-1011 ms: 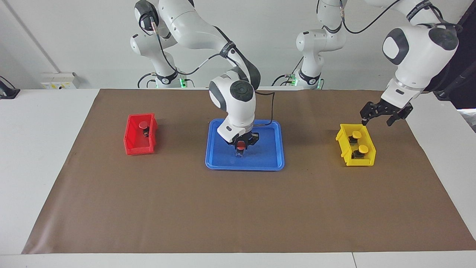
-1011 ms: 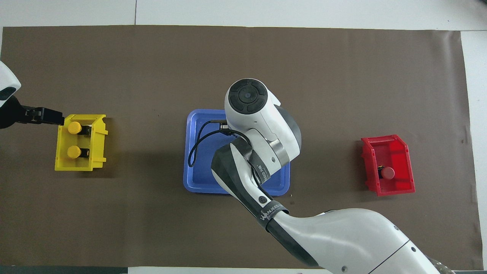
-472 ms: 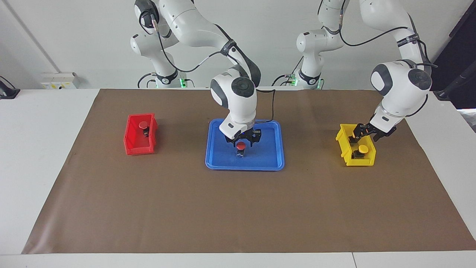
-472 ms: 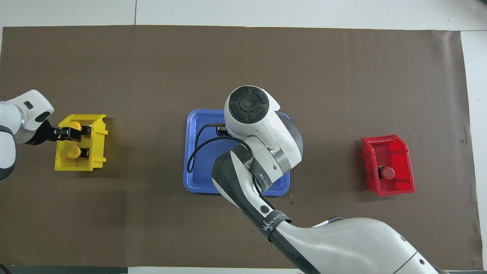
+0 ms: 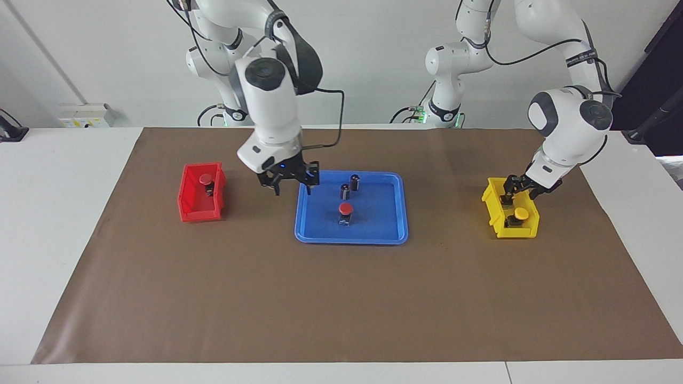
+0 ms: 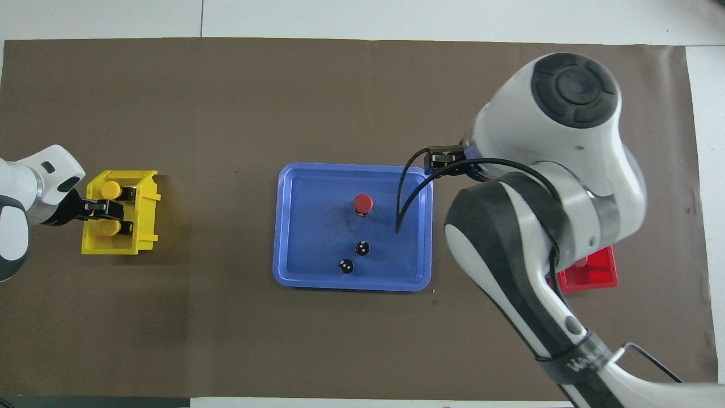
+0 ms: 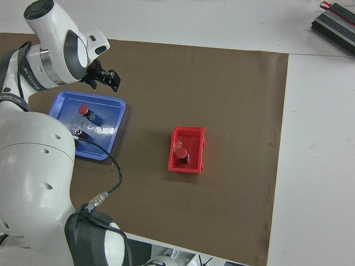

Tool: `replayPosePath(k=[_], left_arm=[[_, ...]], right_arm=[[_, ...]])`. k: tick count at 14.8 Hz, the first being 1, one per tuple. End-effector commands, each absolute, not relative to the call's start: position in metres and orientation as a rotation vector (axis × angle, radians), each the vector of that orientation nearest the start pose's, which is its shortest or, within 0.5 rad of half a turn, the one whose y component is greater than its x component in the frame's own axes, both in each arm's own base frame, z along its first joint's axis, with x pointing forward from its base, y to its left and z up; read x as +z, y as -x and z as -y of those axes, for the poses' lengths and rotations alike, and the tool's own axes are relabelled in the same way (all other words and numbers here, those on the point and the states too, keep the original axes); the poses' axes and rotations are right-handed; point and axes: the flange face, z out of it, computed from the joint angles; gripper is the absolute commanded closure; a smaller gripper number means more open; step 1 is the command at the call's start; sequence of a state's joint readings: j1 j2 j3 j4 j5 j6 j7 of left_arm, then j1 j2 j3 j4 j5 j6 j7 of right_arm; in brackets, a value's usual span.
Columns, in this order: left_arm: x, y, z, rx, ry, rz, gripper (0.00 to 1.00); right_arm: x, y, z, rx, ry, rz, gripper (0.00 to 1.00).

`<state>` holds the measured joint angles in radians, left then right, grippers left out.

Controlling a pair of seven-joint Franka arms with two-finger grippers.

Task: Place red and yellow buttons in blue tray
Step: 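Release the red button in the tray while the left gripper grasps yellow, then grasp the second red button while the left gripper lifts the yellow button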

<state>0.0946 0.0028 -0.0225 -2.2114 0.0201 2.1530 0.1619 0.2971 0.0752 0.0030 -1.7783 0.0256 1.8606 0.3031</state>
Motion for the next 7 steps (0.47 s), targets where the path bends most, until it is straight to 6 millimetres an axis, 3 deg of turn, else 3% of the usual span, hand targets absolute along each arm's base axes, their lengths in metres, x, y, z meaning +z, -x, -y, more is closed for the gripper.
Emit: replayPosePath(k=[1, 4, 7], left_arm=[[0.373, -0.503, -0.039, 0.11, 3.113, -0.182, 0.26], [0.372, -0.501, -0.038, 0.134, 3.113, -0.182, 0.27], [0.373, -0.502, -0.038, 0.117, 3.113, -0.177, 0.33]], right_arm=[[0.485, -0.509, -0.083, 0.027, 3.121, 0.119, 0.18], [0.46, -0.473, 0.006, 0.083, 3.108, 0.219, 0.18], [0.424, -0.446, 0.049, 0.079, 3.103, 0.239, 0.19]])
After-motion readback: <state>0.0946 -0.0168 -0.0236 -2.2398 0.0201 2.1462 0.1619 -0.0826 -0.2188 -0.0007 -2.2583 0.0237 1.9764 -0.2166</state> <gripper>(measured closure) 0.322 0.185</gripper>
